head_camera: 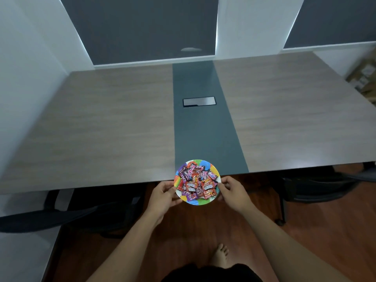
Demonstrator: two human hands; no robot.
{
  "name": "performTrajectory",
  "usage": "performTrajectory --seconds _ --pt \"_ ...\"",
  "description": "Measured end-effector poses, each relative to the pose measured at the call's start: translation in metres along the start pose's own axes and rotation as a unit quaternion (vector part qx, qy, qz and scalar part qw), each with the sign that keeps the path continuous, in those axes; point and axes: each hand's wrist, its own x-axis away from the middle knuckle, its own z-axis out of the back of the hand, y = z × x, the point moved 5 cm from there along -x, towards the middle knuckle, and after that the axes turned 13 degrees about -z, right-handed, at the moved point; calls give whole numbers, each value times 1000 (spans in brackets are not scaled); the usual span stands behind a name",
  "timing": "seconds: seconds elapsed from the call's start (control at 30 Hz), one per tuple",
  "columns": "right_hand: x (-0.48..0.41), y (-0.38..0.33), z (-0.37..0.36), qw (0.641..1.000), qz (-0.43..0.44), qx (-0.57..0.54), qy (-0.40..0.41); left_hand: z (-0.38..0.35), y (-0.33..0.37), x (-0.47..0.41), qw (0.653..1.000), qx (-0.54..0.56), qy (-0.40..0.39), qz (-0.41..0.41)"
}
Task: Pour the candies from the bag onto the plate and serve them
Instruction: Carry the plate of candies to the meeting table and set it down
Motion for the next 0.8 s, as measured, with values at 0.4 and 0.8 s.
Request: performTrajectory --seconds 0.4,0.8 --pt "-123 -39 61 999 -35 -5 -33 -76 47 -108 1000 -22 9 14" --pt "-281 -114 74 998 -64 -2 -26 -101 105 -281 999 -31 -21 11"
